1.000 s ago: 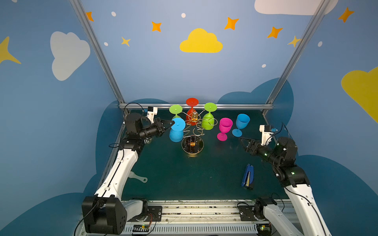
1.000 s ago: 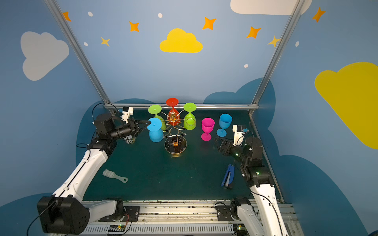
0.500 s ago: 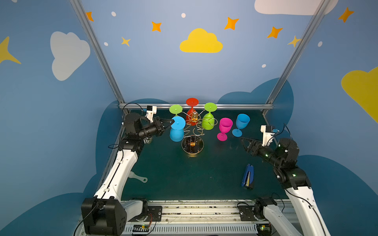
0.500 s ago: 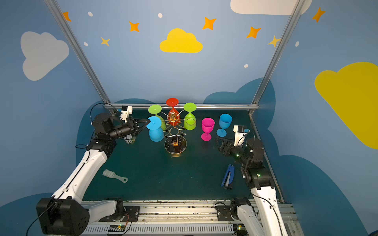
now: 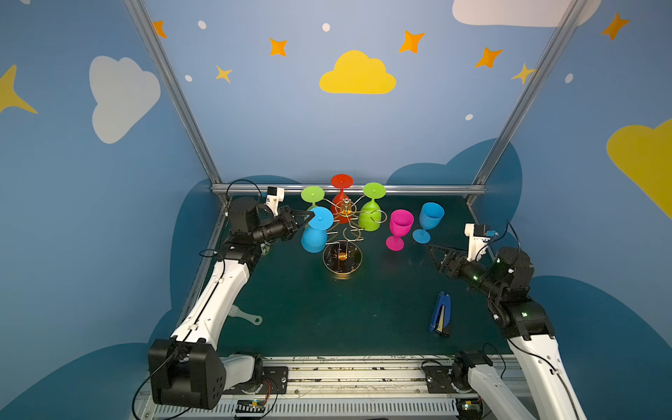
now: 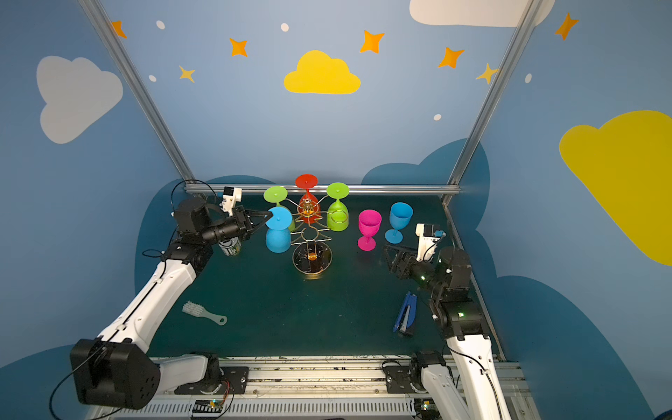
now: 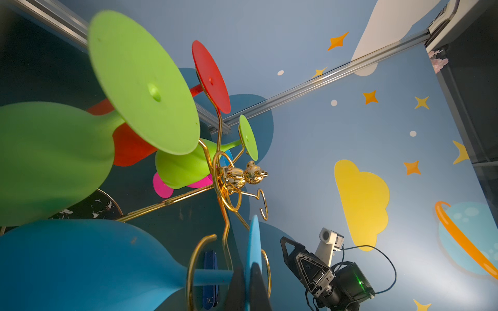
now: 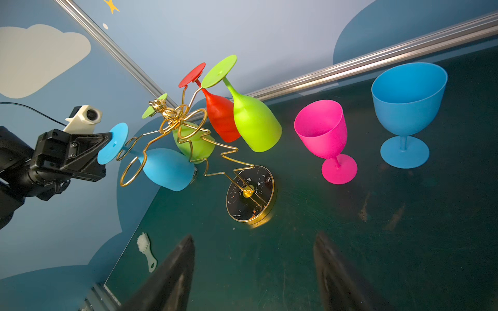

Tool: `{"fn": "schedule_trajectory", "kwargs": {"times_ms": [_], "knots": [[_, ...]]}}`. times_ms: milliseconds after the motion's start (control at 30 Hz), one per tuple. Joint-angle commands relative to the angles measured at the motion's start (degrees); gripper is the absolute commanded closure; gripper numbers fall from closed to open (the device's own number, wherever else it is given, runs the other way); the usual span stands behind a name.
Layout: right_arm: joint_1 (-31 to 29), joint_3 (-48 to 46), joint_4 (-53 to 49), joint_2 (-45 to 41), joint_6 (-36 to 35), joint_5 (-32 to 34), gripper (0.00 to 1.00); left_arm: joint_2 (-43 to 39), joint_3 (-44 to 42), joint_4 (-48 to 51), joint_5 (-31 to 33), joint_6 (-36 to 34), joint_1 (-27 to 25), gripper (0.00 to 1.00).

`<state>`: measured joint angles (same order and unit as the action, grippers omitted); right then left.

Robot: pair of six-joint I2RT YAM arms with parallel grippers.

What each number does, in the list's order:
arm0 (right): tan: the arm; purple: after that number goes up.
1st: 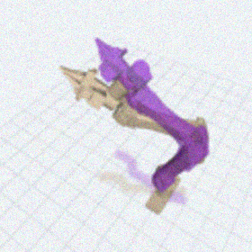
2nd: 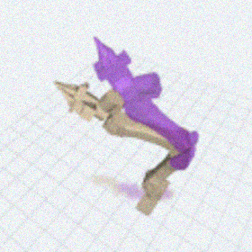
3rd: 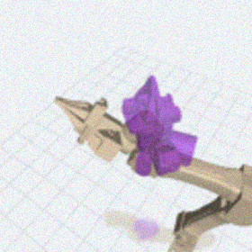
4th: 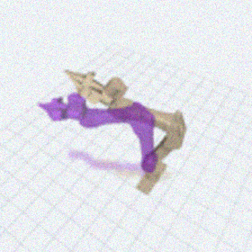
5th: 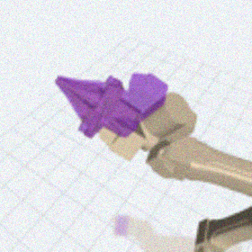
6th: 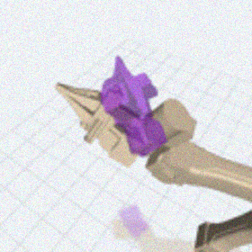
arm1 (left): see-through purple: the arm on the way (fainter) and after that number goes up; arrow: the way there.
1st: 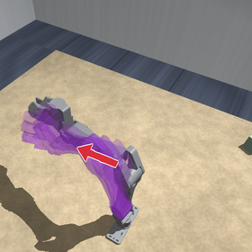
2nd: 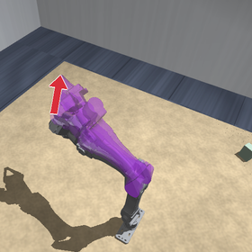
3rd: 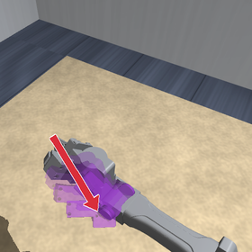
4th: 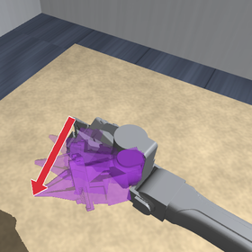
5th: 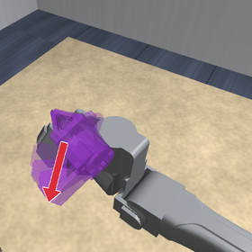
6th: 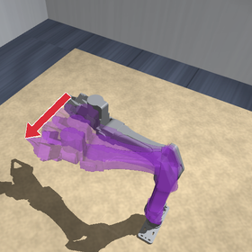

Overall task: Take the wine glass off the wine glass rack
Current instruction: 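Close the left gripper on the foot of the hanging blue glass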

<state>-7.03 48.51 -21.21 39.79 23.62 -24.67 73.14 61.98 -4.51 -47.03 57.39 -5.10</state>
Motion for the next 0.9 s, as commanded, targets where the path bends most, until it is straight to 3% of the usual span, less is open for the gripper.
{"fn": "schedule_trajectory", "kwargs": {"times_ms": [0, 867], "knots": [[-0.4, 0.7, -0.4, -0.7, 0.1, -0.1, 0.31, 0.7, 2.7, 0.0, 1.4, -2.9, -1.0, 0.97], [-0.3, 0.4, 0.2, -0.7, 0.1, -0.2, 0.30, 3.5, 13.3, 18.8, 13.2, -18.0, -5.8, 0.97]]}}
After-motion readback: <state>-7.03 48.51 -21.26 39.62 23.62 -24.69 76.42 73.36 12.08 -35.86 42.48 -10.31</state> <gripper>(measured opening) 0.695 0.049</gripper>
